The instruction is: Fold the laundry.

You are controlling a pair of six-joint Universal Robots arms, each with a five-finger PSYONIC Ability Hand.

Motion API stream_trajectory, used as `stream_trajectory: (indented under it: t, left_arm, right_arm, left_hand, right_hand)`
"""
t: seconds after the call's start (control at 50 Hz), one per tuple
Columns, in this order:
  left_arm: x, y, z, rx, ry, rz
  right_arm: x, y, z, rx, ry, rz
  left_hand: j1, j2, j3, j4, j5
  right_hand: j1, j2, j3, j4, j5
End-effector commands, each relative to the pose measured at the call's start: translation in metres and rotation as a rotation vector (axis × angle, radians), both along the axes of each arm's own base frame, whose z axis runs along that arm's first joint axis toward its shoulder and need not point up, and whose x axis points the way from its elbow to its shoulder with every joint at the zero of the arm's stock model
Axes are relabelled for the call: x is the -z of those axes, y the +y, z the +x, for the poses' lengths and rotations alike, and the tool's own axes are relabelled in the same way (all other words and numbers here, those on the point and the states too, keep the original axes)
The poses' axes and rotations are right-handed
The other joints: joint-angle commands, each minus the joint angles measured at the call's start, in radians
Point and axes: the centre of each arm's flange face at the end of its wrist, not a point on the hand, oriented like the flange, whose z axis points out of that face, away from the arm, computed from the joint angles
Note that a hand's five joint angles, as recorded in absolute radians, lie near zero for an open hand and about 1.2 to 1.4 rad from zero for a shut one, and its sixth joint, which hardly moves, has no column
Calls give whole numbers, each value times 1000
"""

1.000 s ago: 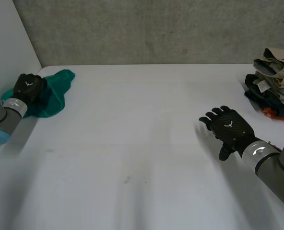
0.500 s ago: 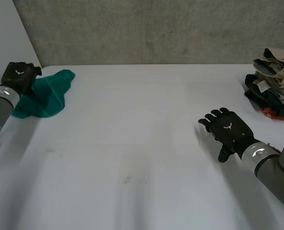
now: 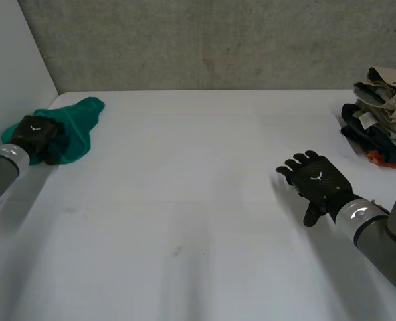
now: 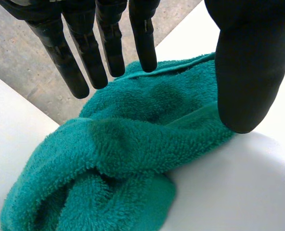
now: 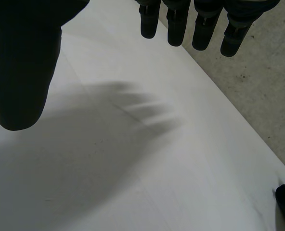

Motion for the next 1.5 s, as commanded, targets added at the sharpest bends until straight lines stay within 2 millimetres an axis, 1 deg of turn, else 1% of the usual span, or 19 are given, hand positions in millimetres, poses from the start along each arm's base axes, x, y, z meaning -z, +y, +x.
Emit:
stream_trajectory:
  t: [0.02, 0.3, 0.54, 0.78, 0.86, 0.88, 0.94, 0.96, 1.02, 1.04, 1.08, 1.14, 1.2, 1.22, 1.28, 1.3, 1.38, 1.44, 1.5]
  left_arm:
    - [4, -6, -1, -1, -2, -15]
    - [10, -11, -3, 3, -3, -25]
    - [20, -10, -3, 2, -2, -4]
    - [4, -8, -6, -13, -8, -21]
    - [-33, -4, -8, -67, -3, -72]
    - [-55, 0, -14, -72, 9, -106]
    - [-85, 11, -31, -53, 55, -143]
    - [-107, 21, -48, -25, 105, -165]
    - [-142, 38, -68, 17, 182, -203]
    - [-168, 54, -83, 59, 236, -235]
    - [-196, 70, -94, 98, 287, -283]
    - [-208, 77, -97, 112, 313, -322]
    - [-190, 72, -96, 97, 296, -283]
    - [-171, 68, -95, 87, 265, -239]
    - [-144, 63, -91, 64, 189, -177]
    - [-125, 58, -83, 45, 128, -139]
    - [-86, 43, -43, -30, -17, -65]
    - [-52, 36, -27, -45, -82, 4]
    - [-34, 32, -21, -49, -105, 30]
  right_arm:
    - [4, 0, 0, 0, 2, 13]
    - [5, -1, -1, 7, 6, 13]
    - [5, -2, -1, 11, 6, 9]
    - [5, -1, -1, 11, 7, 10]
    - [4, -1, -1, 12, 5, 6]
    - [4, -1, -1, 12, 5, 6]
    - [4, -1, -1, 12, 3, 6]
    - [4, -2, -1, 12, 3, 4]
    - [4, -2, -2, 15, 0, 1]
    - [4, -2, -2, 15, 0, 3]
    - [3, -1, -2, 15, 0, 1]
    - [2, 0, -2, 13, -1, 1]
    - [2, 1, -2, 12, -1, 1]
    - [2, 1, -2, 10, -2, 0]
    - [0, 1, -2, 10, -3, -3]
    - [0, 1, -2, 9, -3, -5]
    - [-1, 1, -1, 6, -5, -6]
    - [-1, 1, -1, 6, -5, -7]
    - [0, 1, -1, 6, -6, -5]
  left_hand:
    - [132, 132, 130, 133, 131]
    - [214, 214, 212, 215, 213]
    - [895, 895, 893, 896, 894]
    - [895, 895, 893, 896, 894]
    - [895, 895, 893, 896, 894]
    - [895, 895, 893, 896, 894]
    - [895, 895, 893, 896, 894]
    - [895, 895, 893, 896, 894]
    - [895, 895, 893, 896, 894]
    - [895, 895, 893, 896, 894]
    - [895, 895, 893, 896, 894]
    - [895, 895, 893, 896, 894]
    - [158, 158, 156, 159, 157]
    - [-1, -1, -3, 0, -2]
    - [-61, -61, -64, -60, -62]
    - [-73, -73, -75, -72, -74]
    - [-64, -64, -67, -64, -65]
    - [-50, -50, -52, -49, -51]
    - [-17, -17, -20, -17, -19]
  right_hand:
    - [-50, -38, -41, -42, -48]
    - [-50, -38, -41, -42, -48]
    - [-50, -38, -41, -42, -48]
    - [-50, -38, -41, -42, -48]
    - [-50, -38, -41, -42, -48]
    - [-50, -38, -41, -42, -48]
    - [-50, -38, -41, -42, -48]
    - [-50, -38, -41, -42, -48]
    - [-50, -38, -41, -42, -48]
    - [-50, -38, -41, -42, -48]
    - [-50, -38, -41, -42, -48]
    - [-50, -38, -41, -42, -48]
    - [-50, -38, -41, -42, -48]
    - [-50, -38, -41, -42, -48]
    - [-50, -38, -41, -42, -48]
    - [-50, -38, -41, -42, -48]
    - [-50, -38, -41, -42, -48]
    - [-50, -38, -41, -42, -48]
    - [-50, -38, -41, -42, -48]
